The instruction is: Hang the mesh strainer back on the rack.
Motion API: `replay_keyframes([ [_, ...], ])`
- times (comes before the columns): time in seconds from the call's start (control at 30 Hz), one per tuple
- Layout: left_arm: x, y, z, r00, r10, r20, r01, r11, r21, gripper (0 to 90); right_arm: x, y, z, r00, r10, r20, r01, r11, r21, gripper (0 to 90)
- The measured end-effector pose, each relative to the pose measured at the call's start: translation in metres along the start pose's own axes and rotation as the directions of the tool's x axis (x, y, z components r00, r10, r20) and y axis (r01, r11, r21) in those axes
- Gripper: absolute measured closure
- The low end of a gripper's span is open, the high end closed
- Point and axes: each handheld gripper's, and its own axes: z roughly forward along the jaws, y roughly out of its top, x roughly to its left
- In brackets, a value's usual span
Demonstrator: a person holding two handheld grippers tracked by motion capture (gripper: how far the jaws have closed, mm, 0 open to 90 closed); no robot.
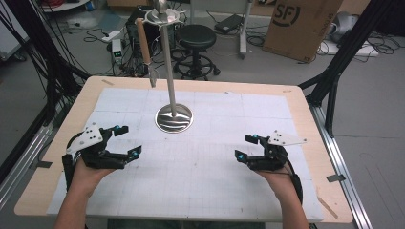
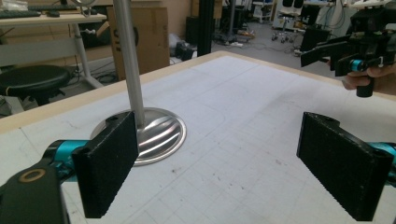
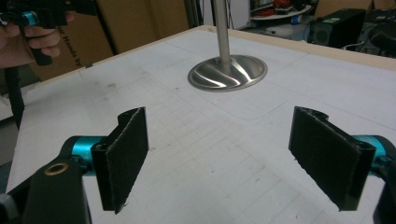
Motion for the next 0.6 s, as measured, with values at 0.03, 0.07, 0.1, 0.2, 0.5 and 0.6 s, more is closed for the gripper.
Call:
replay_keyframes([
  [0.03, -0.0001, -0.0015, 0.0012, 1.0, 0.002, -0.001, -0.002, 1.0, 0.007, 13.5, -0.0003, -0.0004, 0.0002, 1.0, -0.006, 0.002, 0.006, 1.0, 0.002, 18.5],
  [0.07, 0.0001, -0.003, 0.0022, 1.0, 0.003, -0.001, -0.003, 0.9999, 0.01, 13.5, -0.0001, -0.0005, 0.0005, 1.0, -0.003, 0.004, 0.003, 1.0, 0.007, 18.4],
  [0.1, 0.0004, -0.0044, 0.0031, 1.0, 0.0, -0.001, 0.0, 0.9999, 0.016, 13.5, -0.0003, -0.0006, 0.0011, 1.0, -0.003, 0.005, 0.003, 1.0, 0.008, 18.3],
  [0.2, 0.0018, -0.0074, 0.0032, 1.0, -0.002, -0.005, 0.002, 0.9997, 0.022, 13.5, -0.0005, -0.0009, 0.003, 0.9999, -0.008, 0.006, 0.008, 1.0, 0.01, 18.1],
  [0.5, 0.0015, -0.0101, 0.0001, 0.9999, -0.008, -0.006, 0.008, 1.0, -0.001, 13.5, -0.0015, -0.0019, 0.0053, 0.9999, -0.004, 0.01, 0.004, 1.0, 0.029, 17.6],
  [0.6, 0.0007, -0.0096, -0.0005, 1.0, -0.007, -0.005, 0.007, 1.0, -0.002, 13.5, -0.0005, -0.0018, 0.0061, 0.9999, -0.01, 0.013, 0.01, 0.999, 0.03, 17.6],
])
